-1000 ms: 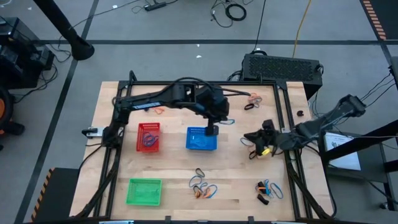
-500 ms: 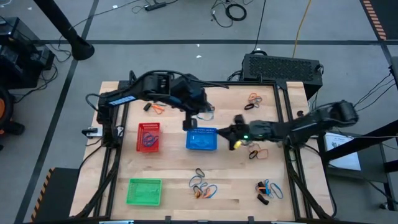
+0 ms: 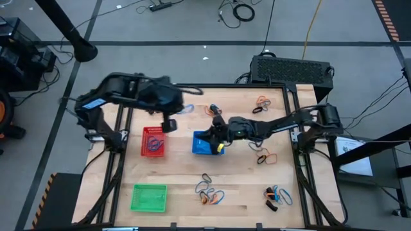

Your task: Sort rubber bands into baskets

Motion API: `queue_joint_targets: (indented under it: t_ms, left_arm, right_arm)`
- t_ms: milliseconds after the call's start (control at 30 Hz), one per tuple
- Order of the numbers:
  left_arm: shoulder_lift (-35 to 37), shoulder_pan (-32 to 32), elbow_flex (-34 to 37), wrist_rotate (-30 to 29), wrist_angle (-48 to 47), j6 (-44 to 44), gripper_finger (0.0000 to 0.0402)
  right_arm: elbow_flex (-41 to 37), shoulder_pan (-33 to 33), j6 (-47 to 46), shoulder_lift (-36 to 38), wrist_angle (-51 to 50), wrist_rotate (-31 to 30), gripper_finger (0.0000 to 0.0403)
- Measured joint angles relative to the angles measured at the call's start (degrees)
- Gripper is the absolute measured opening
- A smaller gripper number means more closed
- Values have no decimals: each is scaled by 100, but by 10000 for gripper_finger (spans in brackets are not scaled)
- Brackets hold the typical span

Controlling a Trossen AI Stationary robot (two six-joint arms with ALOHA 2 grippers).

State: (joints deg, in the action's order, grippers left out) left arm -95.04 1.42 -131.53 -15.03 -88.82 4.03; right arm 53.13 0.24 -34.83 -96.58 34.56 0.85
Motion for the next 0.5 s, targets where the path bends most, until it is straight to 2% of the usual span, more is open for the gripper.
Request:
queue_joint_targets:
  t_ms: [67, 200, 500]
  left_arm:
    - [332, 84, 424, -180, 15, 187, 0]
    - [1185, 233, 1731, -474, 230, 563, 0]
    - [3154, 275, 4990, -493, 1369, 1444, 0]
  right_arm:
    - [247, -36, 24, -169, -13, 110, 0]
    - [779, -102, 39, -585, -15, 248, 0]
    - [1834, -194, -46, -1474, -306, 559, 0]
